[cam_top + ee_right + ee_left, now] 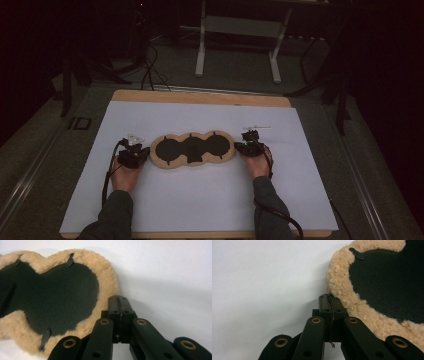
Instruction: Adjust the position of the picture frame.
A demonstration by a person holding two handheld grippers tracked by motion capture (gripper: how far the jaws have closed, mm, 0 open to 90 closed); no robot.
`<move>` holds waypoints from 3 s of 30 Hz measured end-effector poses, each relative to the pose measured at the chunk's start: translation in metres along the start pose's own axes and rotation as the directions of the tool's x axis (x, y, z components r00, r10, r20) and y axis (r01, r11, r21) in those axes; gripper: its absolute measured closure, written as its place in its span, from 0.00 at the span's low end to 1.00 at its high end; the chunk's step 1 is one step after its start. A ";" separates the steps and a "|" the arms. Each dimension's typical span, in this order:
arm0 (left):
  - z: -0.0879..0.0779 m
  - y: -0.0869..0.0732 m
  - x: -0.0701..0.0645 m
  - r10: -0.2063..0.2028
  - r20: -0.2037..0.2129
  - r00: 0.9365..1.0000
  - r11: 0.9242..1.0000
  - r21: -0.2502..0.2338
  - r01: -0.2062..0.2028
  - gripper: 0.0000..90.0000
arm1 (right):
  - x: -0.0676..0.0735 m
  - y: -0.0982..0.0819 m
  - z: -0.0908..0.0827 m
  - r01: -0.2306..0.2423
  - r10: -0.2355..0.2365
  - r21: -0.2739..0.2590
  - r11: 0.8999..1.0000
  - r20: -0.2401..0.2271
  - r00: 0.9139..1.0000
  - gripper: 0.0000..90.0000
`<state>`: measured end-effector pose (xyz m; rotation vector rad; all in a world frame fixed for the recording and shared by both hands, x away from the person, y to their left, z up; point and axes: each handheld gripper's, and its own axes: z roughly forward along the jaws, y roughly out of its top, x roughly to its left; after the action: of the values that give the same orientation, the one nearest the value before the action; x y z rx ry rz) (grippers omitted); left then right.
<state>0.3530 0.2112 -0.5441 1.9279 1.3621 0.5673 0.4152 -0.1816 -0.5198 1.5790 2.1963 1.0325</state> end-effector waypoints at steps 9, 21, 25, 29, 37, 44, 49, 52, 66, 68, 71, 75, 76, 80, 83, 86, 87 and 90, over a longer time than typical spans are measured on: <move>0.004 0.002 -0.007 -0.002 0.006 1.000 1.000 -0.012 0.003 1.00 | -0.010 -0.006 -0.010 0.014 -0.013 0.002 1.000 -0.040 0.999 1.00; 0.011 0.012 -0.014 -0.007 -0.003 1.000 1.000 0.018 0.007 1.00 | -0.020 0.013 -0.003 -0.078 0.078 -0.020 0.997 -0.007 0.997 1.00; 0.015 0.016 -0.016 -0.010 -0.005 1.000 1.000 0.028 0.010 1.00 | -0.027 0.010 0.001 -0.122 0.122 0.000 0.993 0.005 0.993 1.00; 0.017 0.019 -0.016 -0.017 -0.008 1.000 0.999 0.032 0.017 1.00 | -0.034 0.004 0.001 -0.138 0.138 0.009 0.990 -0.038 0.990 1.00; 0.021 0.024 -0.010 -0.016 0.025 1.000 0.999 0.041 0.015 1.00 | -0.033 0.000 -0.011 -0.051 0.056 0.074 0.996 -0.069 0.996 1.00; 0.021 0.024 -0.011 0.007 0.020 1.000 0.999 0.037 -0.007 1.00 | -0.032 -0.007 -0.016 -0.040 0.046 0.071 0.997 -0.087 0.995 1.00; 0.021 0.024 -0.011 0.000 0.020 1.000 0.999 0.037 -0.001 1.00 | -0.032 -0.001 -0.009 -0.091 0.093 0.025 0.996 -0.047 0.995 1.00; 0.022 0.023 -0.009 -0.005 0.030 1.000 0.999 0.036 0.004 1.00 | -0.032 0.003 -0.006 -0.119 0.119 0.007 0.993 -0.036 0.992 1.00; 0.026 0.024 -0.010 -0.062 0.038 0.997 0.998 0.010 0.061 1.00 | -0.037 0.001 0.001 -0.140 0.142 0.061 0.988 -0.046 0.989 1.00; 0.026 0.024 -0.012 -0.044 0.037 0.998 0.999 0.012 0.044 1.00 | -0.037 -0.002 -0.002 -0.128 0.131 0.064 0.990 -0.049 0.990 1.00; 0.024 0.023 -0.015 -0.040 0.040 0.998 0.999 0.014 0.040 1.00 | -0.039 -0.008 -0.007 -0.124 0.128 0.062 0.990 -0.060 0.990 1.00; 0.020 0.018 -0.021 -0.040 0.050 0.998 0.999 0.010 0.040 1.00 | -0.041 -0.015 -0.012 -0.124 0.127 0.051 0.991 -0.071 0.989 1.00; 0.019 0.016 -0.022 -0.040 0.052 0.998 0.999 0.010 0.040 1.00 | -0.042 -0.016 -0.013 -0.125 0.129 0.050 0.991 -0.073 0.989 1.00; 0.015 0.012 -0.027 -0.039 0.059 0.997 0.999 0.006 0.039 1.00 | -0.043 -0.018 -0.015 -0.120 0.124 0.048 0.992 -0.072 0.990 1.00; 0.013 0.011 -0.031 -0.033 0.063 0.997 0.999 0.012 0.032 1.00 | -0.045 -0.019 -0.017 -0.114 0.117 0.055 0.992 -0.067 0.991 1.00; 0.013 0.011 -0.037 -0.027 0.069 0.997 1.000 0.014 0.026 1.00 | -0.049 -0.021 -0.020 -0.114 0.117 0.056 0.992 -0.062 0.991 1.00; 0.013 0.011 -0.038 -0.025 0.066 0.997 1.000 0.013 0.025 1.00 | -0.049 -0.021 -0.021 -0.119 0.122 0.055 0.991 -0.061 0.991 1.00; 0.013 0.011 -0.039 -0.032 0.066 0.997 0.999 0.018 0.031 1.00 | -0.051 -0.023 -0.023 -0.118 0.121 0.053 0.992 -0.062 0.991 1.00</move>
<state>0.3551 0.1682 -0.5428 1.9184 1.3575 0.4737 0.4047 -0.2406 -0.5287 1.7409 2.2086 1.0852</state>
